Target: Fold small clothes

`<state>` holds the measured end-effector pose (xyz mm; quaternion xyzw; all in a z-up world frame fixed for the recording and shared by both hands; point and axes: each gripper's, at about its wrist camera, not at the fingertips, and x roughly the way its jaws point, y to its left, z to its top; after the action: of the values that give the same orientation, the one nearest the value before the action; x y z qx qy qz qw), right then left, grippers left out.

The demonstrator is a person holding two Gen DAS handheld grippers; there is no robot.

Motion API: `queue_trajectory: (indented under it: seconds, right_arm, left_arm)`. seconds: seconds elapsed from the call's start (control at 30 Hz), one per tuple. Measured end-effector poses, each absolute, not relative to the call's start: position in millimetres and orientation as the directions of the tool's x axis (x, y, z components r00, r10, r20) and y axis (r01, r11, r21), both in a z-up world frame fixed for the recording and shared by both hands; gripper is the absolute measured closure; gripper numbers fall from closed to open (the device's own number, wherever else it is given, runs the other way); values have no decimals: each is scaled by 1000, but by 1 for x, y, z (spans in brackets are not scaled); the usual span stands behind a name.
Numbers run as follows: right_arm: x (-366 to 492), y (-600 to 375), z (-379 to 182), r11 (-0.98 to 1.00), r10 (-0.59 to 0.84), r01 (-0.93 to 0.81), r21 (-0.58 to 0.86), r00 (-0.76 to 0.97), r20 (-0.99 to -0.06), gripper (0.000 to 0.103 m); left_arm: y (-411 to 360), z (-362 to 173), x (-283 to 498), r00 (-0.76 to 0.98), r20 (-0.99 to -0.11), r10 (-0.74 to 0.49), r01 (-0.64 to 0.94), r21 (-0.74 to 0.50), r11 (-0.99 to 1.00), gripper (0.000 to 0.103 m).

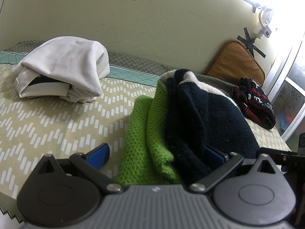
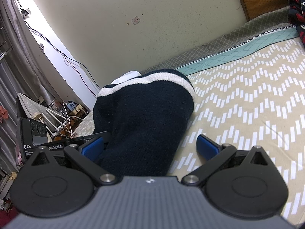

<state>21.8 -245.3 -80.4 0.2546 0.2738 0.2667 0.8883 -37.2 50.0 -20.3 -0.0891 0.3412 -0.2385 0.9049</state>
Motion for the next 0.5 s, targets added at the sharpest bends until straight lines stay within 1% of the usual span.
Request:
queue_trajectory:
  seconds: [0.5]
  right_arm:
    - [19,-248,-82,712,624,-345,612,710,-325,0]
  left_arm:
    - [50,-21,-37,654,-573,-494,370,-327,870,0]
